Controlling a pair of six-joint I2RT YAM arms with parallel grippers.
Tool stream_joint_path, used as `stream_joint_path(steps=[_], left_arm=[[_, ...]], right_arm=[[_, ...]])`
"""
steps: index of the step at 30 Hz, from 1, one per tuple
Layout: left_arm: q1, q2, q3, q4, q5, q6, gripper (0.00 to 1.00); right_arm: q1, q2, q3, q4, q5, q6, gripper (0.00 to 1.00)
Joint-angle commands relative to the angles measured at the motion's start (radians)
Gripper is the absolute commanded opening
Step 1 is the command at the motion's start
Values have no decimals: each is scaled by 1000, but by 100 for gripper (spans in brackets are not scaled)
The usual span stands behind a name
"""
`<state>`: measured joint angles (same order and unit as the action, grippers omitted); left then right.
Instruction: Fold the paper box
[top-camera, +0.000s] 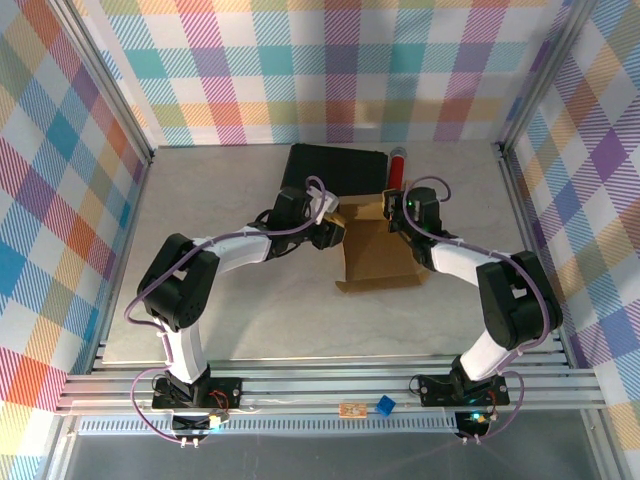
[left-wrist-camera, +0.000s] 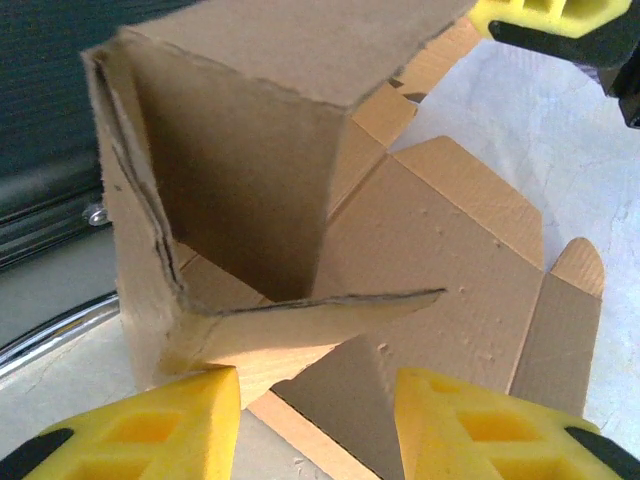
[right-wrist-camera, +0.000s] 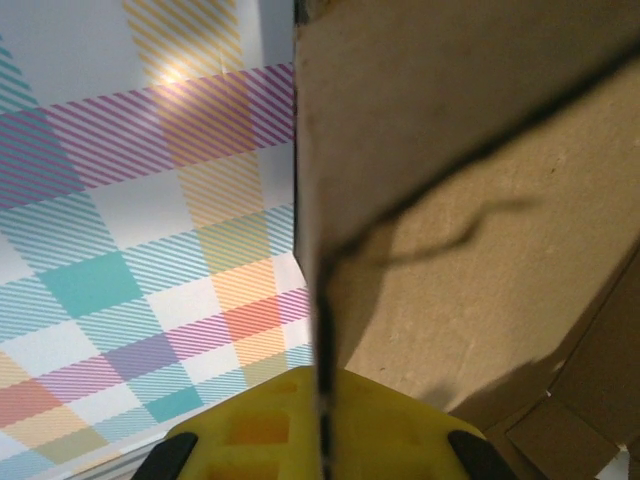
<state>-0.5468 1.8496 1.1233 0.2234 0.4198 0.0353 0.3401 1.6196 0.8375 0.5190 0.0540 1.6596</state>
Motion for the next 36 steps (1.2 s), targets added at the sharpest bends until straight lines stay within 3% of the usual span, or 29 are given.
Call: stream_joint_path(steps=[1,8,22,31,36], left_arm=[[31,-12,24,57,58,-46,44],[33,9,101,52,147,-101,41],[33,43,127,116,133,-184,36],[33,55,116,184,68,-235,37],[33,45,128,204,63,-260,37]], right_arm=[[3,-31,99,-207,-64,3,0],[4,-38,277,-523,-69,-9,0],[3,-19,306,-559,-70,49,0],[4,25,496,-887,-130,112,0],[3,43,556,-967,-137,119,0]])
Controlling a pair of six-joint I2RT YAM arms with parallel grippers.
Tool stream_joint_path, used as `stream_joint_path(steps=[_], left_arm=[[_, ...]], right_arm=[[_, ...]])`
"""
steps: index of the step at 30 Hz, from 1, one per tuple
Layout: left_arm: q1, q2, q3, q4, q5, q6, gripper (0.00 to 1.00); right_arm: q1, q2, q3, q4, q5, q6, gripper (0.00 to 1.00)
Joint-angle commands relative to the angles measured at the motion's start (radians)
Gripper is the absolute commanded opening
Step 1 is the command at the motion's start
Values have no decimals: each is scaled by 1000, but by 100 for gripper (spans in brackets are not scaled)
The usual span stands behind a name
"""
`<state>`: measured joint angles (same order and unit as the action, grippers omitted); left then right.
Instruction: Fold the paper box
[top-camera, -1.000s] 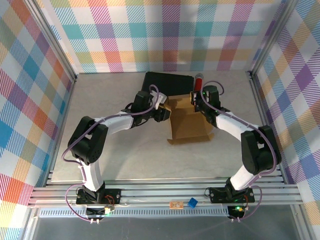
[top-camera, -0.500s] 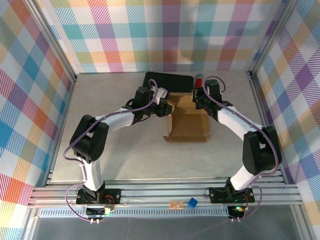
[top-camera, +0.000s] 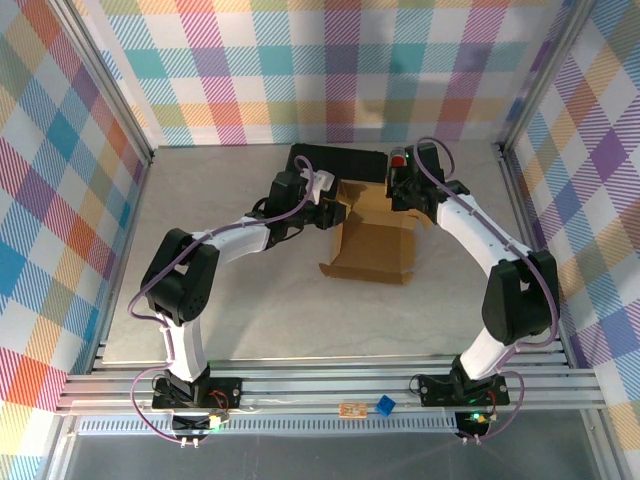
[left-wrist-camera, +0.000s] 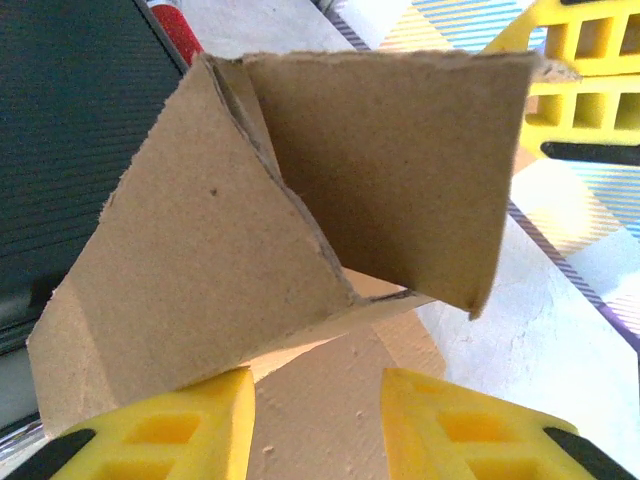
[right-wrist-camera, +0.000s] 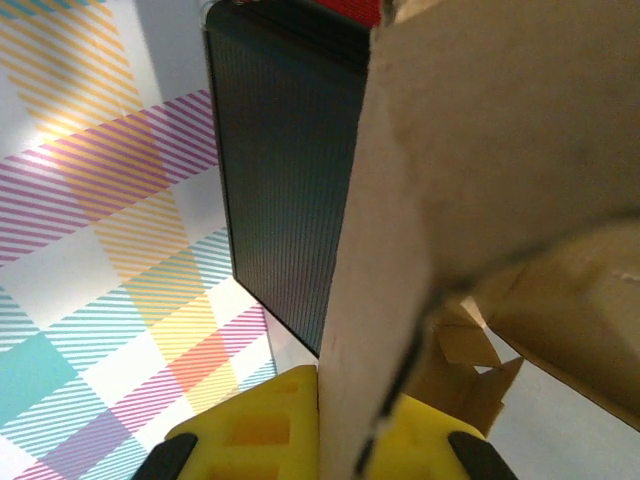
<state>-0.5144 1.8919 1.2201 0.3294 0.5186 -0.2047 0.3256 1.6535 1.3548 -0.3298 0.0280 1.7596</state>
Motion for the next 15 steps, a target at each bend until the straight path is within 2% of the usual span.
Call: stream_joint_path(steps=[1,6,10,15], left_arm=[[0,3,35,99,-34,-22,36],[1,-9,46,88,-26,-23,33],[-1,-35,39,81,-22,-24,39],[-1,-51,24,70,-3,-21,41]], right_arm=[[18,11,43,-127,-114,20,0],[14,9,57,-135,-113,32,0],[0,14,87,-140,-111,25,0],[-26,39,110,-118,-152,-19,0]])
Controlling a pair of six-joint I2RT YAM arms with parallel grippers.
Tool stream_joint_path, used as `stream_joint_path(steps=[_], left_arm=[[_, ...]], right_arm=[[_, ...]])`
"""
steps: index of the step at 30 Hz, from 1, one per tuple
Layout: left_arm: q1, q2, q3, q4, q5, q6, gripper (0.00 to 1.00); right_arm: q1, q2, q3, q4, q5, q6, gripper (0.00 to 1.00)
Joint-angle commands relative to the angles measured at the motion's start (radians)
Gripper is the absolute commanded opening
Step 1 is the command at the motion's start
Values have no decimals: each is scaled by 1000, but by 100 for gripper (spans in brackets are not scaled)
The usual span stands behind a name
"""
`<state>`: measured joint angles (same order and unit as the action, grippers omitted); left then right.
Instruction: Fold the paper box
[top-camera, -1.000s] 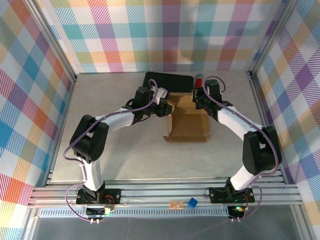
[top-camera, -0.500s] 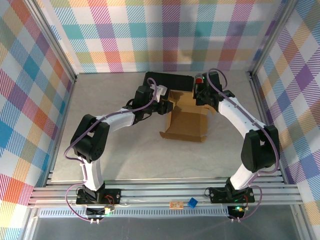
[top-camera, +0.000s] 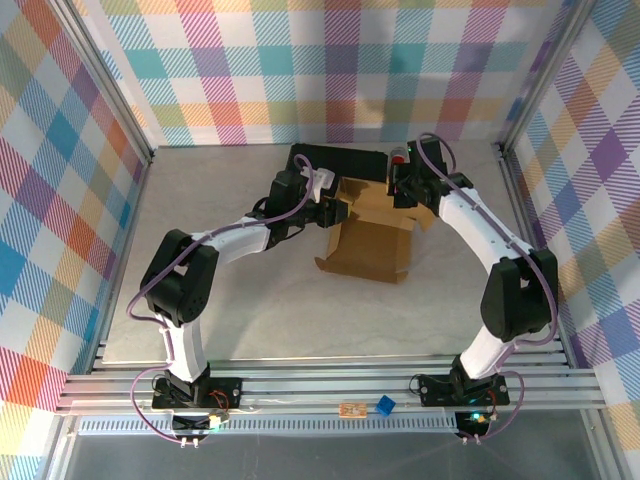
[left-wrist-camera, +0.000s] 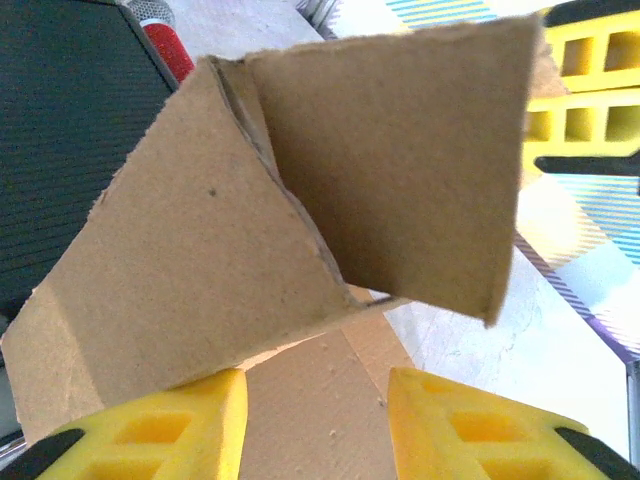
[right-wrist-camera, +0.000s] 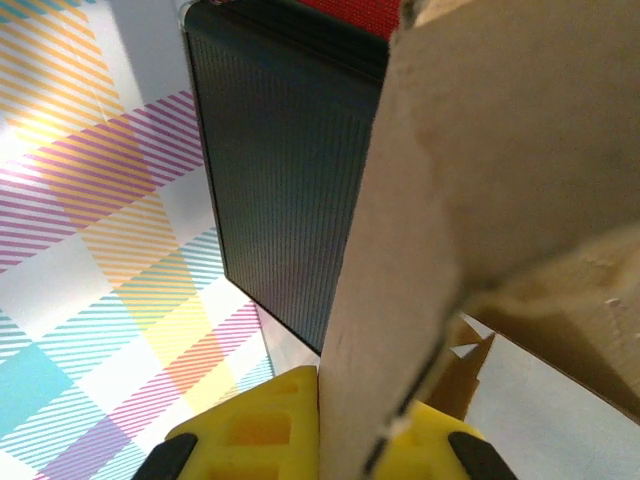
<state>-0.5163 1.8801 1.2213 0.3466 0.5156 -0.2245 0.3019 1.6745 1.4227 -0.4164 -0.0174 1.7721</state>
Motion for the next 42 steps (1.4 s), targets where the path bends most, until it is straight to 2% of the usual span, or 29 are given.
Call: stream_joint_path(steps=[1,4,7,11,13,17,20,26,29,34,39,42], left_arm=[[0,-39,23,50,5,-1,41],[4,-45,30,42,8,-7,43],[8,-77,20,38,-3,-53,50],[-2,-178,-88,55,-28,-139,53],[-41,-254,-160,-14,-93,-119,54],[-119,-353,-266,-204,-322,-98,55],[-134,-377,-347,-155,-367,-164,58],[-162,-307,-402,-76,-410,-262,58],[-169,-226,-387,-16,-401,-279,57],[-176,-130,-321,-10,-419,-286,55],[-173,-88,-326,-104,-509,-290,46],[-155,-89,-357,-107,-505,-304,40]], right_arm=[[-7,25,48,-34,-118,-39,0],[-16,37,62,-53,-127,-49,0],[-21,42,77,-73,-117,-59,0],[-25,49,71,-63,-106,-46,0],[-27,55,77,-61,-101,-39,0],[-28,58,87,-65,-95,-28,0],[-29,57,95,-76,-89,-20,0],[-29,61,102,-87,-85,-18,0],[-29,61,104,-87,-91,-20,0],[-30,60,101,-87,-92,-17,0],[-30,55,99,-83,-96,-24,0],[-36,53,93,-80,-101,-26,0]])
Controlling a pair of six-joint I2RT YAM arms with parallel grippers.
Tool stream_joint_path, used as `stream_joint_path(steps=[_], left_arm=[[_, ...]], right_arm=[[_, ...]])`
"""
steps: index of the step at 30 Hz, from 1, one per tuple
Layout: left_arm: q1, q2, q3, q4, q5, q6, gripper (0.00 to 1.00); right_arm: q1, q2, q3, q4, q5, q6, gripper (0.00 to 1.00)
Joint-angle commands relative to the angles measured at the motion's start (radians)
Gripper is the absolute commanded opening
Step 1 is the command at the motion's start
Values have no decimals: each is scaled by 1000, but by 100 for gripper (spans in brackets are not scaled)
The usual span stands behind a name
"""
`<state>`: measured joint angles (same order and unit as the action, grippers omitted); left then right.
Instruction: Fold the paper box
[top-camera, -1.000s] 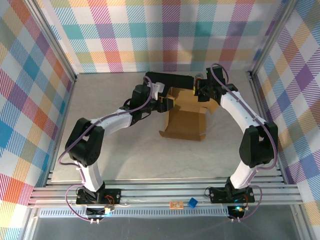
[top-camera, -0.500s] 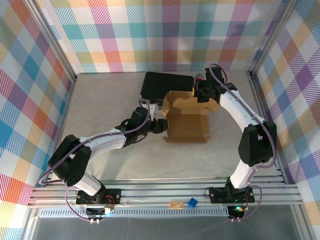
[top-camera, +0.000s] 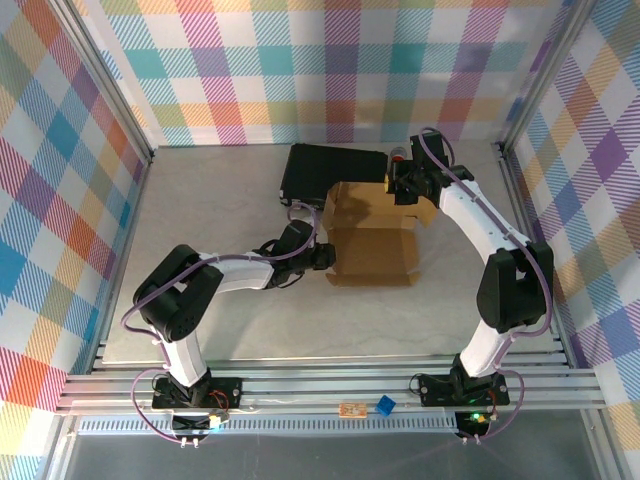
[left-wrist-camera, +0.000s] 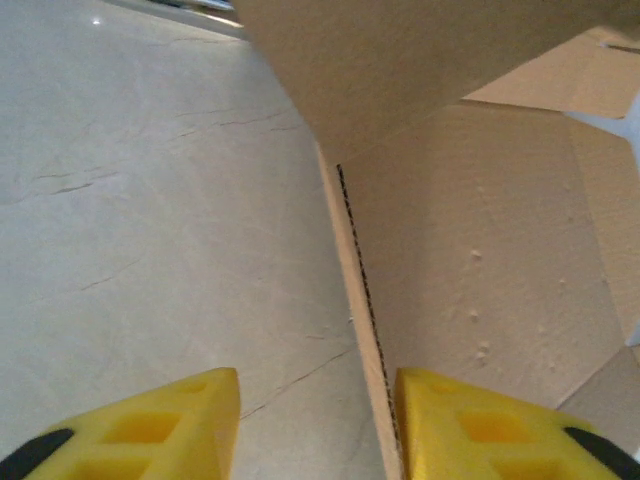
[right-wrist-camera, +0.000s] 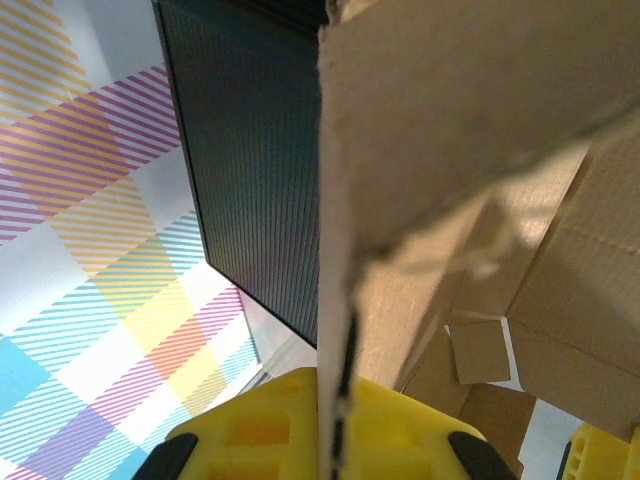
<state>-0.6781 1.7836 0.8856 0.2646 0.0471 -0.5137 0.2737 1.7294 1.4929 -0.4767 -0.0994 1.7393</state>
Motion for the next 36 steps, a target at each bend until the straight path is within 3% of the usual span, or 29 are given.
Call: stream_joint_path(steps=[1,10,16,24,32,36], left_arm=[[11,8,-28,-25,-34,-17,38],[64,76,-21,-79,6,-57,33],[87,74,-16,-96,-12,-44,28],[107,62,-11,-128,-23,6,28],[123,21,-25,-101,-36,2,28],[129,-77,-24,-97,-37,-7,34]], right_arm=[[-8,-2,20,-17,-19,5,0],[-8,8,23,0,-33,3,0],[-7,7,-28,76,-47,-96,0],[24,-89,-374,612,50,-175,0],[38,-108,-484,777,85,-175,0],[38,-115,-495,797,95,-172,0]])
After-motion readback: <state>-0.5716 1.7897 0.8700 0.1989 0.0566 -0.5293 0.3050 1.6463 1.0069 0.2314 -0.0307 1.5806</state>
